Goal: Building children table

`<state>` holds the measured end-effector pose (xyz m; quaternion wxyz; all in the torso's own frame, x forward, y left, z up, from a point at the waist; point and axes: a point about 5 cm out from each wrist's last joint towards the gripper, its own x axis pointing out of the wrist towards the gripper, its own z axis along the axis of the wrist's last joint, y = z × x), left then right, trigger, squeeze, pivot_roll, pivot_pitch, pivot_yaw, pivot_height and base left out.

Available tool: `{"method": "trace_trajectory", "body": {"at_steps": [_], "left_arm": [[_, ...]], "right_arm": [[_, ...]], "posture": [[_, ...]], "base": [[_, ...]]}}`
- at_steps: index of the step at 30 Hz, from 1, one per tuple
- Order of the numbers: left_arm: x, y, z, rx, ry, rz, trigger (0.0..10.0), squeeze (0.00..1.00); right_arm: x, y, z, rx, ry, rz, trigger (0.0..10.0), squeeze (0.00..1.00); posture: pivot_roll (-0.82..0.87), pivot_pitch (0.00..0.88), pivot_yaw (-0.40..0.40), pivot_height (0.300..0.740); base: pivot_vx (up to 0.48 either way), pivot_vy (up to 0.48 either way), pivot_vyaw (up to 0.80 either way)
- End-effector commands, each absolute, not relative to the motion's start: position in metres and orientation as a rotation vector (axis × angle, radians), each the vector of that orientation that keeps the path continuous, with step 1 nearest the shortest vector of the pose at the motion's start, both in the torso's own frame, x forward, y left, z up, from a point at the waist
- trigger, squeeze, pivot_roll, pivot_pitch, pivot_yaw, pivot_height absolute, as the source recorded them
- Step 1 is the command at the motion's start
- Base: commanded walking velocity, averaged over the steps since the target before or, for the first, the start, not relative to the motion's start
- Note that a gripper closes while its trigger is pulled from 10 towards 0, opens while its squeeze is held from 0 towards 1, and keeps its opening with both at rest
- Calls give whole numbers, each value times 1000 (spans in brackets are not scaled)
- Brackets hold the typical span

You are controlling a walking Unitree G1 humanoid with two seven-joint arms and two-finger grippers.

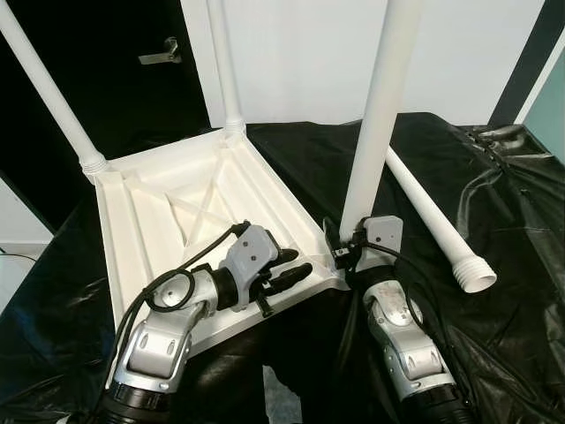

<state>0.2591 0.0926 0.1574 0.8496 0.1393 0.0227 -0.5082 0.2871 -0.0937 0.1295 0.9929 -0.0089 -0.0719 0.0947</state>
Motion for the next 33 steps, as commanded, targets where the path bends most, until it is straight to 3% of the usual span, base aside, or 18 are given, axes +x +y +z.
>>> {"method": "trace_trajectory", "body": {"at_steps": [1, 9, 10, 11, 12, 21, 25, 26, 28, 29, 33], "left_arm": [[264, 96, 148, 262, 47, -914, 10000, 0], [262, 95, 140, 193, 4, -848, 10000, 0], [262, 96, 141, 192, -11, -840, 10000, 0], [262, 96, 141, 192, -11, -840, 10000, 0], [260, 96, 142, 156, -25, -833, 10000, 0], [254, 96, 152, 101, -70, -881, 10000, 0], [253, 96, 149, 161, -73, -895, 10000, 0], [253, 96, 148, 176, -72, -899, 10000, 0], [253, 96, 147, 183, -71, -904, 10000, 0], [252, 95, 145, 191, -69, -910, 10000, 0], [251, 94, 142, 198, -61, -919, 10000, 0]], "right_arm": [[283, -96, 103, -20, -17, 171, 10000, 0], [284, -101, 104, -37, -18, 121, 10000, 0], [284, -102, 106, -36, -32, 121, 10000, 118], [284, -102, 106, -36, -32, 121, 10000, 118], [284, -106, 107, -26, -40, 132, 10000, 1000], [283, -123, 126, 9, -148, 351, 10000, 1000], [287, -131, 132, -15, -161, 452, 10000, 1000], [288, -132, 134, -18, -166, 481, 10000, 835], [288, -132, 135, -26, -165, 508, 10000, 835], [291, -134, 138, -44, -164, 566, 10000, 0], [296, -137, 142, -60, -148, 642, 10000, 0]], "posture": [[44, 0, 56, 740], [42, 0, 47, 740], [43, 0, 46, 740], [43, 0, 46, 740], [46, 0, 43, 740], [42, 0, 42, 740], [40, 0, 43, 740], [39, 0, 43, 740], [38, 0, 42, 740], [41, 0, 41, 740], [40, 0, 42, 740]], "base": [[0, 0, 0], [0, 0, 0], [0, 0, 0], [0, 0, 0], [0, 0, 0], [0, 0, 0], [0, 0, 0], [0, 0, 0], [0, 0, 0], [0, 0, 0], [0, 0, 0]]}}
